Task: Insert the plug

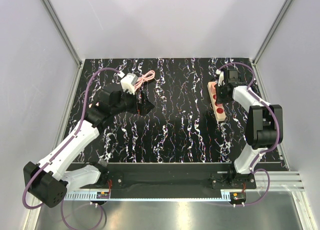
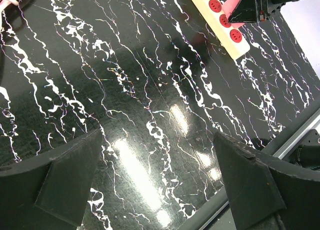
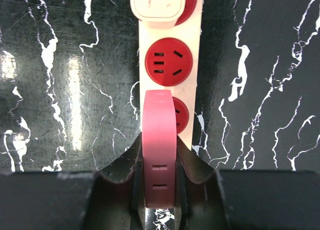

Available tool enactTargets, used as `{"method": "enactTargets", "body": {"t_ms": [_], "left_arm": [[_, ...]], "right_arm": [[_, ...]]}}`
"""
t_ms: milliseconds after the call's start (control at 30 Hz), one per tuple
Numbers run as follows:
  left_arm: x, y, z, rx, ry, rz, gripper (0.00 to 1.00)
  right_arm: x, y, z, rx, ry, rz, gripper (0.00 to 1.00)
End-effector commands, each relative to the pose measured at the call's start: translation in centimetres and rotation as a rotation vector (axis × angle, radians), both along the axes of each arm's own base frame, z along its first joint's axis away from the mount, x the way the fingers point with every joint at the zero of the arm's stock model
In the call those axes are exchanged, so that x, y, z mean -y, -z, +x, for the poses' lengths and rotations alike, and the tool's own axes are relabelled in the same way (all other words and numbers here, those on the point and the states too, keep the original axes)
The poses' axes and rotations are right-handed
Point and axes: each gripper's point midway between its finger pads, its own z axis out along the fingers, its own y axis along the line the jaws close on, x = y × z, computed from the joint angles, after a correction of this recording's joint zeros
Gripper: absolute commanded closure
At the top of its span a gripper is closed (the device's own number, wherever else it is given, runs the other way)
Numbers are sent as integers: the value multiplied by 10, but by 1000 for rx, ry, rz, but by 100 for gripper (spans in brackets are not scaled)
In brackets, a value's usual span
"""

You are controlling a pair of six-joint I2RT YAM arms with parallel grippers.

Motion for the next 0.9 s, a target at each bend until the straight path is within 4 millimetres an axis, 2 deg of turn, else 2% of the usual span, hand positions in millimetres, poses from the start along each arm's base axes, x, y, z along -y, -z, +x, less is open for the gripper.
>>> {"method": "enactTargets", "body": {"t_ms": [0,167,300,433,733,867], "left_arm": [[3,-24,4,73,14,-45,1],[2,-22,4,68,12,-44,1],[2,-23,4,68,16,-47,1],[2,-23,4,68,16,-50,1],[1,-24,5,69,11,-52,1],[1,-24,5,69,11,-52,1]], "right_arm": [[21,18,-11,-79,48,-97,100],[22,19,-12,-93,31,-130,100],[12,21,-14,-104,-3,-112,100],[-8,20,-12,-96,-53,-59,100],[-16,20,-14,-96,-71,-49,100],[-23,28,-16,-115,-88,-52,100]]}}
